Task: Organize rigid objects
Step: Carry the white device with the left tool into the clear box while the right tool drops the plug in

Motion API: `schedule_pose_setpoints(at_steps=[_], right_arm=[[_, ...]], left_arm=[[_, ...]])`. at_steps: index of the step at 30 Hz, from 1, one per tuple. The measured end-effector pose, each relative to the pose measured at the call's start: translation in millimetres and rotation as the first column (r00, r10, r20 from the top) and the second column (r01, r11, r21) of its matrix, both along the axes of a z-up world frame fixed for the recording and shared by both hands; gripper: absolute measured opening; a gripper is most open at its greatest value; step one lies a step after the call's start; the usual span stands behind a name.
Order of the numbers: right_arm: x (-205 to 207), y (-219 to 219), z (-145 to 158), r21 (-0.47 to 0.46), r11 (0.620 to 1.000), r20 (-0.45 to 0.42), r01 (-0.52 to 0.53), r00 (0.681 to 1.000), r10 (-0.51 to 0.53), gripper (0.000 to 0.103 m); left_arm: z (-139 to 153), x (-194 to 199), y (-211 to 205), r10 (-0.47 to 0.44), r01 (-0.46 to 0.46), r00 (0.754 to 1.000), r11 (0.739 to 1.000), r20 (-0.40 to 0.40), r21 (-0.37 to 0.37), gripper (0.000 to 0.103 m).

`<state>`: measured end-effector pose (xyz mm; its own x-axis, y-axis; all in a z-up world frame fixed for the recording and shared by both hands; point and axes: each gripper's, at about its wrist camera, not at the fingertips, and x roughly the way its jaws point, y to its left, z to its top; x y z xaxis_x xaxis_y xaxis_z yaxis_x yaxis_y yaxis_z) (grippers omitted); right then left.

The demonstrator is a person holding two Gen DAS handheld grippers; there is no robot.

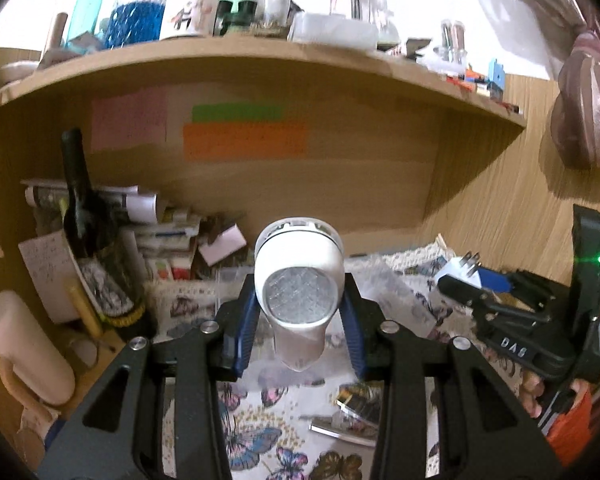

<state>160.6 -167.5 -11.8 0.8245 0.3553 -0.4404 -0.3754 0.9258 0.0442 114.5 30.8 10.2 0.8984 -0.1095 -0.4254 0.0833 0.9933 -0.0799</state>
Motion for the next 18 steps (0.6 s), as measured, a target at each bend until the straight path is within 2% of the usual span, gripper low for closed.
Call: schedule_pose_setpoints(at_steps=[4,8,18], right_arm=[[10.5,5.9,2.0,-0.005,1.0,0.006,-0.007,1.0,0.007,0.037],[25.5,14.4,-2.4,-0.022,1.0,-0.01,-0.013,1.0,0.013,0.037],[69.8,31.5,-39.6,-0.085,0.996,-0.143,-0.027,0.99,0.015,0.037]], left_arm=[[4.0,15.3,-0.4,0.005,-0.005,1.0,1.0,0.007,-0.006,0.039],[-4.5,45.3,-1.0,0.007,-0.008,1.0,1.0,-0.028,-0.017,0.039],[-51.6,104.0,5.4,-0.004,-0.006,0.981,0.999,-0.194,-0.05,0.039]])
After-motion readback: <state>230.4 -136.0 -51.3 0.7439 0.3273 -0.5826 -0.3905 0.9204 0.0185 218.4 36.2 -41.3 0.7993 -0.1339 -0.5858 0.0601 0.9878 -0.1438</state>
